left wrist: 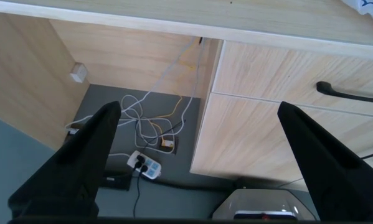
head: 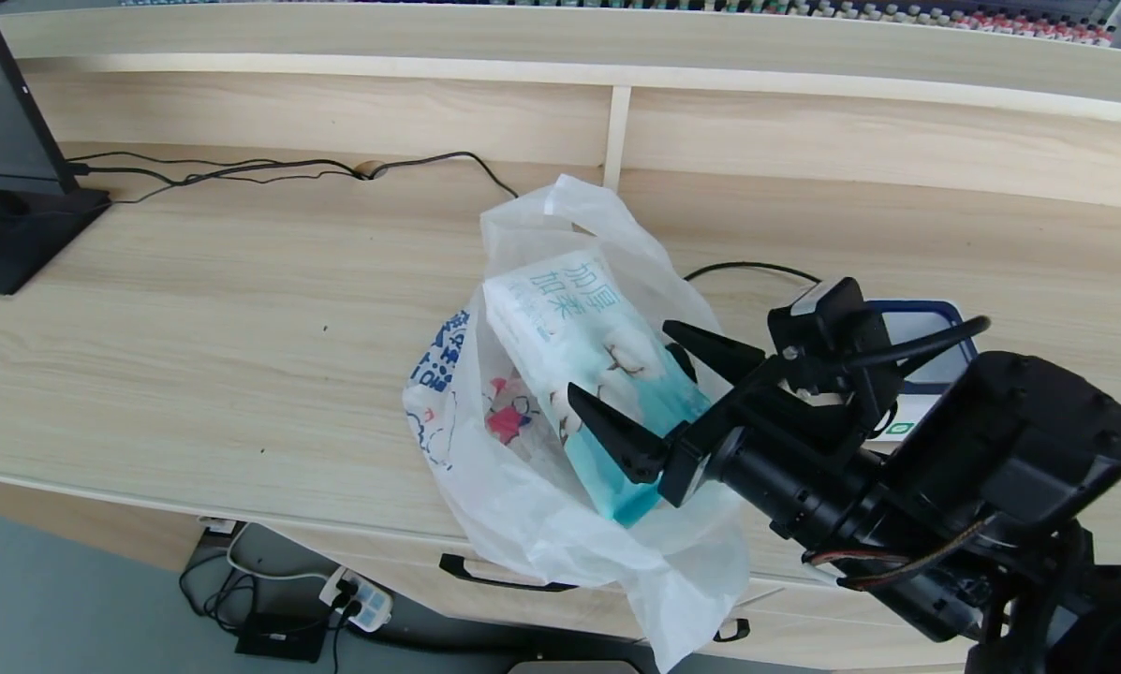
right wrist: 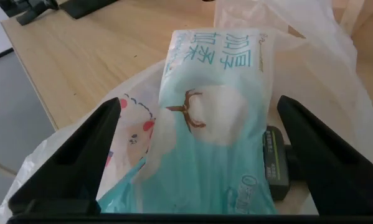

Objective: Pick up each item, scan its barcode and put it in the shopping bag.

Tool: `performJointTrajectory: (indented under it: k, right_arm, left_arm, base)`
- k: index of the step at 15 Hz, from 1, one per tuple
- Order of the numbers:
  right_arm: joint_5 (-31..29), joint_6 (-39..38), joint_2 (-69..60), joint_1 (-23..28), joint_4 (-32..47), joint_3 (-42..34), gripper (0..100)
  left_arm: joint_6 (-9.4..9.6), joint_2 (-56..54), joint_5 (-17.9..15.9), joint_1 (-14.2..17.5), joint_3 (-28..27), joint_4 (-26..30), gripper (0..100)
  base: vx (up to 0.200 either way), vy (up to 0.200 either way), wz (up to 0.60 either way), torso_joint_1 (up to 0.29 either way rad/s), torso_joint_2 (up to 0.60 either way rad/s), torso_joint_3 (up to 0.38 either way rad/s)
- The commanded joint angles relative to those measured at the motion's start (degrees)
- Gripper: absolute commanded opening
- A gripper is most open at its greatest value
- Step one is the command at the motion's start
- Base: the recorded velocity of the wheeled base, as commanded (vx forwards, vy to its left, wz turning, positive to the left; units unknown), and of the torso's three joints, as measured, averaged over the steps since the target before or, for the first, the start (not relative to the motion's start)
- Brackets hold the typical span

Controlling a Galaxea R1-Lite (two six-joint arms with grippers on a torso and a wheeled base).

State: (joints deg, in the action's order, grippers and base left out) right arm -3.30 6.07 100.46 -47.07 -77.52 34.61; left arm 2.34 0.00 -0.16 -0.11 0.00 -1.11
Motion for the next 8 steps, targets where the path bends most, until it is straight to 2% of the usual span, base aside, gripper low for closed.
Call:
performJointTrajectory:
  k: [1, 8]
  right_arm:
    - [0.14, 1.05, -2.46, -2.06, -0.09, 2.39, 100]
    - [-0.92, 4.65, -11.78, -4.88, 0.18, 1.34, 100]
  left_arm:
    - [-0.06, 0.00, -0.02, 0.02, 0.00, -0.03, 100]
    - [-0.06, 0.00, -0.02, 0.02, 0.00, -0.12, 100]
  base:
    - [0.000, 0.000, 0.00, 0.000, 0.00, 0.000]
    - [0.000, 0.000, 0.00, 0.000, 0.00, 0.000]
